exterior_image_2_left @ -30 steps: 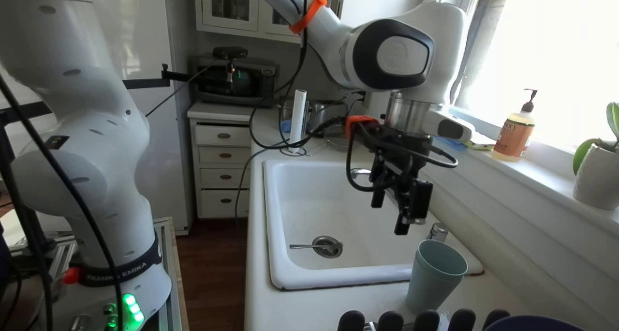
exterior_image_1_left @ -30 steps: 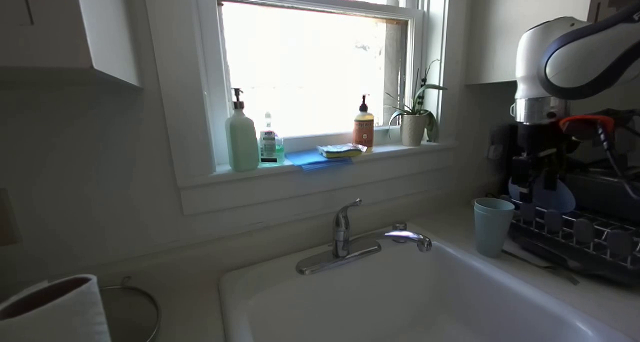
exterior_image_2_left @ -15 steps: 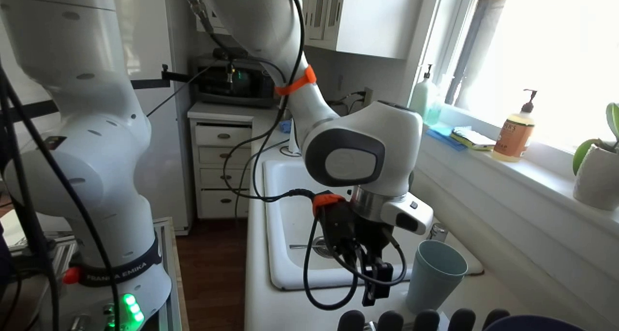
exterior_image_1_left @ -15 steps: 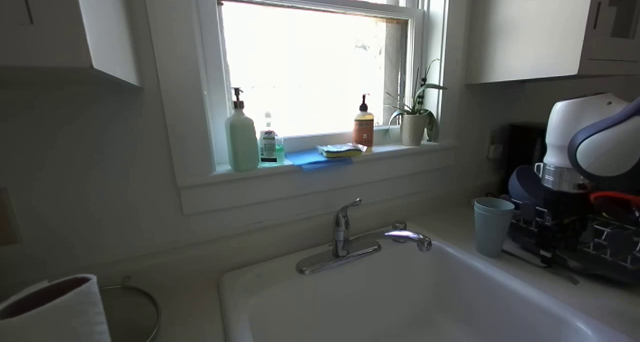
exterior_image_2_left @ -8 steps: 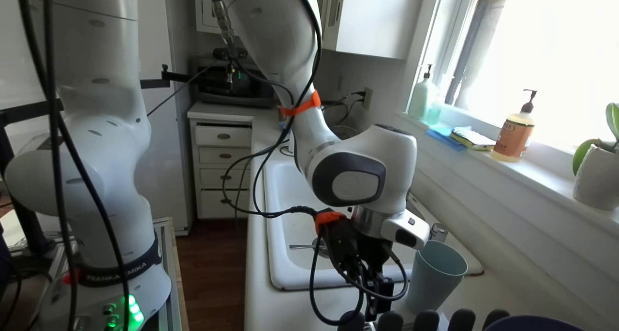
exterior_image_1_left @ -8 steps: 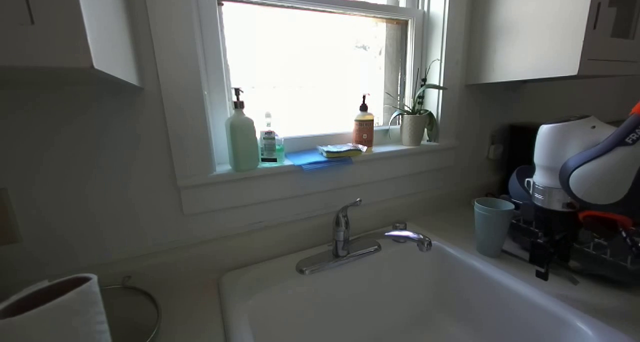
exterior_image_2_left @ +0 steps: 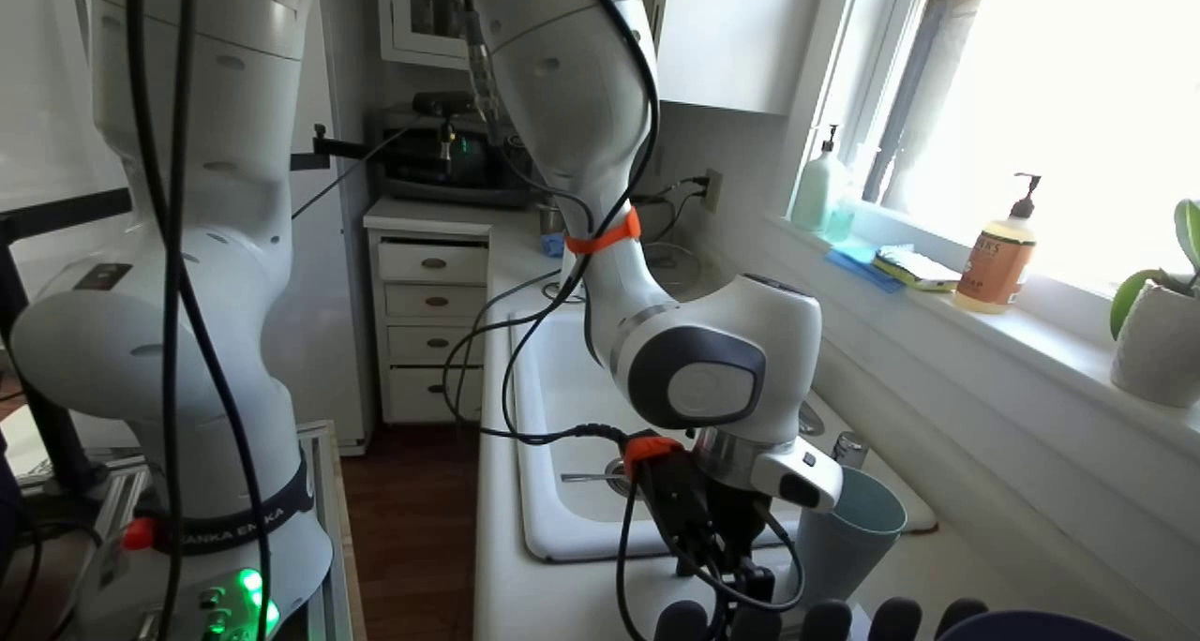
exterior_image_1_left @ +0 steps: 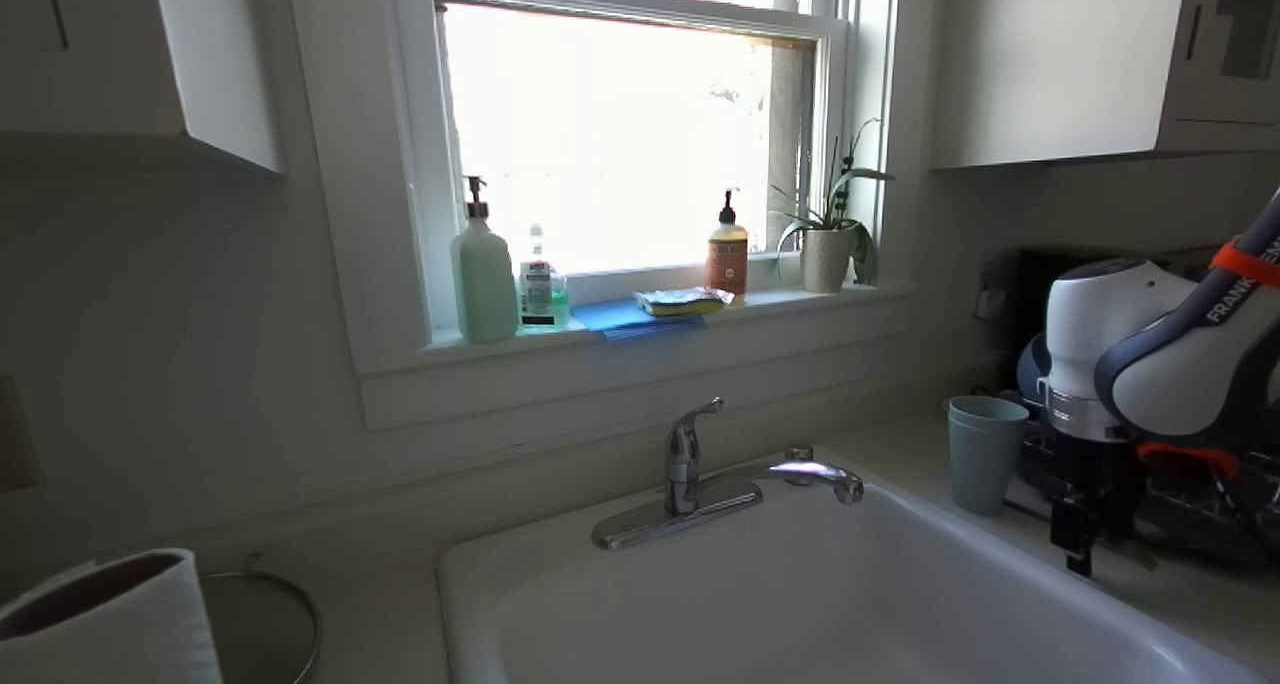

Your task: Stack the two green cups together then place the silver fork in the stacked cups

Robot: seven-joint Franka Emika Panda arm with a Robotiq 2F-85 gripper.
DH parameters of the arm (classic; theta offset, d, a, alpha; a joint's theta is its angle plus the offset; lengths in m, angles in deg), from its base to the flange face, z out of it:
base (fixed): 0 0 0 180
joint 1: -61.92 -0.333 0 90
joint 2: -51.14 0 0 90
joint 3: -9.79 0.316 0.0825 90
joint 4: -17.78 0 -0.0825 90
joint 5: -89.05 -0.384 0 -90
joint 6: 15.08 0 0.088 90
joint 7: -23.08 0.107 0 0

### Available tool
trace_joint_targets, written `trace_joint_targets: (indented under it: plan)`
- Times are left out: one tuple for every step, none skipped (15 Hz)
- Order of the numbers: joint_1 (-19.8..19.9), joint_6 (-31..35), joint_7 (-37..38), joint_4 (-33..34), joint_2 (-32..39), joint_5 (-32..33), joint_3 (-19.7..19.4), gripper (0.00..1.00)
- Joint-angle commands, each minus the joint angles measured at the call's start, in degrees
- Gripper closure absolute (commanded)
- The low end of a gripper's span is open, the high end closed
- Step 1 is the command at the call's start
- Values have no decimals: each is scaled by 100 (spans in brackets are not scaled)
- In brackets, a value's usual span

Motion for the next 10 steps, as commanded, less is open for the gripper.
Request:
trace_joint_targets:
  plan:
    - [-131, 73, 209, 176, 256, 229, -157, 0]
    - [-150, 79, 214, 197, 264, 267, -175, 0]
    - [-162, 75, 211, 195, 257, 281, -183, 0]
    - [-180, 52, 216, 203, 262, 292, -193, 0]
    - [-183, 18, 205, 193, 265, 259, -182, 0]
    - [-191, 4, 200, 171, 270, 245, -177, 0]
    - [-185, -30, 155, 146, 268, 178, -142, 0]
    - [-200, -23, 163, 139, 277, 207, -149, 0]
    - [-222, 0, 193, 144, 292, 308, -191, 0]
    - [-210, -15, 177, 166, 306, 278, -188, 0]
